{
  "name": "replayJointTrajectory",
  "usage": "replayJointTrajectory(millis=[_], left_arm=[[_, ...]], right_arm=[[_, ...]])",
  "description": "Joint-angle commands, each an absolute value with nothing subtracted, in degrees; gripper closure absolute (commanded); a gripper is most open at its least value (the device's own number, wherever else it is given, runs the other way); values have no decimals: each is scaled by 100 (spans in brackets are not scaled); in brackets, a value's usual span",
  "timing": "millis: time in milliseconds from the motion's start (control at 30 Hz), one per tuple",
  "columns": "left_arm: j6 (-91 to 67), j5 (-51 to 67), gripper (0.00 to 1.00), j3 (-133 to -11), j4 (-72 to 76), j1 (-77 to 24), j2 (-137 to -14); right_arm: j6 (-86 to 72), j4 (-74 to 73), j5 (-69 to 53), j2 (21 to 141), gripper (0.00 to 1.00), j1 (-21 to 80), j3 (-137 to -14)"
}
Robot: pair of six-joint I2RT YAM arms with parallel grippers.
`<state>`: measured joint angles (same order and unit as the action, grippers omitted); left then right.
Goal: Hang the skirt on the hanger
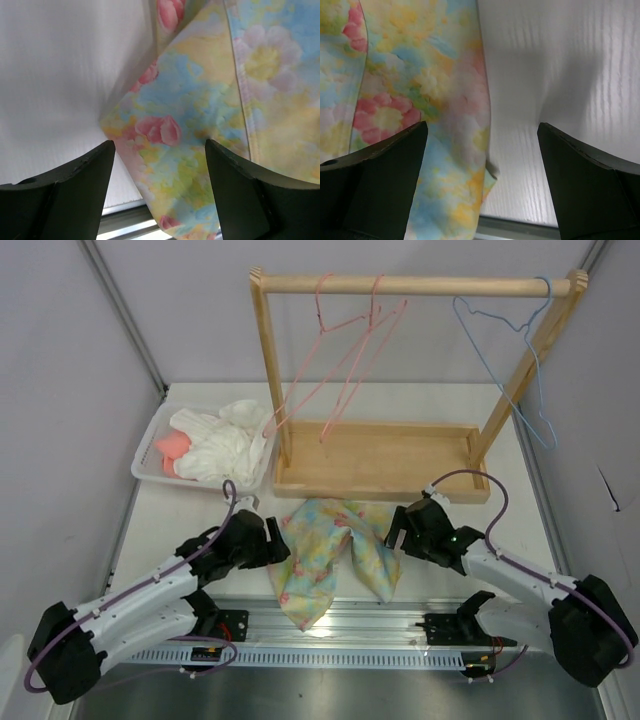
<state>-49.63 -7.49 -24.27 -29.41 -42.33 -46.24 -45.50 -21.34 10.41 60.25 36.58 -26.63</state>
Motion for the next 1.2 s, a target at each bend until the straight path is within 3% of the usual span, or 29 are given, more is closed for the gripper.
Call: replayJointTrajectory(millis=[0,200,367,400,433,533,633,667,767,967,1167], left_arm=[[-5282,-1187,21,-2347,-2286,-4166,-4816],[-5221,-845,26,-2259,-1486,-3876,-5659],[-5317,-580,42,-2110,-1047,-3867,-5871],[-5317,-537,48,-2075,-976,-3867,-5836],[-5317,-519,62,-2066,-976,-3876,-5810],[-5203,-440,79,-2144,-976,-3876,-5704],[-5028,-361,94,-2380,-1089,-3876,-5582],[-4914,-360,97,-2451,-1168,-3876,-5538],[-4668,-404,100,-2846,-1537,-3858,-5274],[-4079,-352,100,-3873,-2127,-3779,-5080],[-3525,-290,100,-4684,-2382,-3779,-5133]], right_arm=[[-4614,-994,1064,6371,3,3595,-2751],[-4658,-616,1125,7101,8,3595,-2979],[-4746,-361,1090,7400,13,3647,-2936],[-4763,-317,1099,7435,21,3674,-2918],[-4764,-256,1107,7462,26,3683,-2927],[-4737,-246,1134,7558,43,3683,-3040],[-4667,-395,1195,7568,72,3683,-3207],[-4641,-639,1248,7533,84,3691,-3365],[-4492,-1359,1555,7147,98,3657,-3751],[-3938,-2407,1881,5847,100,3297,-4517],[-3306,-2821,1775,5414,99,2795,-5290]])
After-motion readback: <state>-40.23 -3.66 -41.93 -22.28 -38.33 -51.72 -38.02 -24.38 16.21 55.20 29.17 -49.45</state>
